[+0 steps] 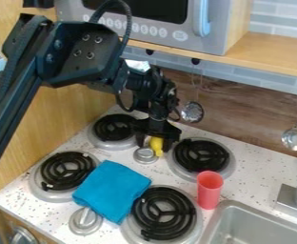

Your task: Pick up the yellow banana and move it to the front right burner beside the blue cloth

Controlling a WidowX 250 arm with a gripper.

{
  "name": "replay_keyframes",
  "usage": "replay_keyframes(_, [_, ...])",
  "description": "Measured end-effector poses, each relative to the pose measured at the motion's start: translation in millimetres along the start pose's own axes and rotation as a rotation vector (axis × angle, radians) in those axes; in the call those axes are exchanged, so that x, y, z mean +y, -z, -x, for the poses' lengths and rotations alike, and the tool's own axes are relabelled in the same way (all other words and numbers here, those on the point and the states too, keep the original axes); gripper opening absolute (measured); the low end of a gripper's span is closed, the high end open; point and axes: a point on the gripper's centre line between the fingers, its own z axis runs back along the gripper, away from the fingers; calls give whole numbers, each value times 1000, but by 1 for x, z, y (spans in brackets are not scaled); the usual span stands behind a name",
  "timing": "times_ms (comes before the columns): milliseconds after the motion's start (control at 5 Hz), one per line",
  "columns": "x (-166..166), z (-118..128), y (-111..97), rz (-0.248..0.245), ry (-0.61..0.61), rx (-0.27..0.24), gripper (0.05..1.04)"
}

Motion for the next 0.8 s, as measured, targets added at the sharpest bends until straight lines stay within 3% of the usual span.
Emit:
replay_keyframes(600, [0, 0, 0, -2, 0, 3, 1000])
replay_keyframes(800, [-1, -11, 3, -15, 11, 6, 947])
